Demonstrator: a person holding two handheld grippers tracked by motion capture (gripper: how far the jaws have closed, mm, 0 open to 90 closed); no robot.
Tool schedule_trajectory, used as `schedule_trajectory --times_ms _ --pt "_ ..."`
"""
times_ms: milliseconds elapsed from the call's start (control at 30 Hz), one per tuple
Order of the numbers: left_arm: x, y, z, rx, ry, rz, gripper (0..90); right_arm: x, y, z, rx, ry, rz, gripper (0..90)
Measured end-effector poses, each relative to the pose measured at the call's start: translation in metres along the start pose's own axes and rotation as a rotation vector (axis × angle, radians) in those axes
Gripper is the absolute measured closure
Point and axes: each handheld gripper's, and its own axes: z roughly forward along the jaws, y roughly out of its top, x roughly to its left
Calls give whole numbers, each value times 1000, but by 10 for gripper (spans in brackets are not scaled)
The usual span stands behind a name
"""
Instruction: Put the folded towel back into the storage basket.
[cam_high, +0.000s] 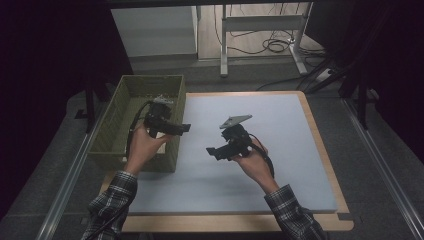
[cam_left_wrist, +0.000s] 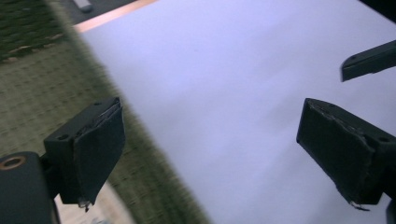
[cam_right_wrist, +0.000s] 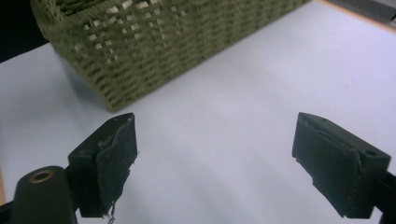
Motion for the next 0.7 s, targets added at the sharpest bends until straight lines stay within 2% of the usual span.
schedule_trajectory --times_ms 167,467,700 --pt "-15 4 10 6 -33 23 76 -12 -21 -11 0 0 28 129" --pt "-50 8 29 6 -99 81 66 -29 -55 -35 12 -40 45 110" --pt "-78 2 44 6 -138 132 61 -38 -80 -57 10 -73 51 101"
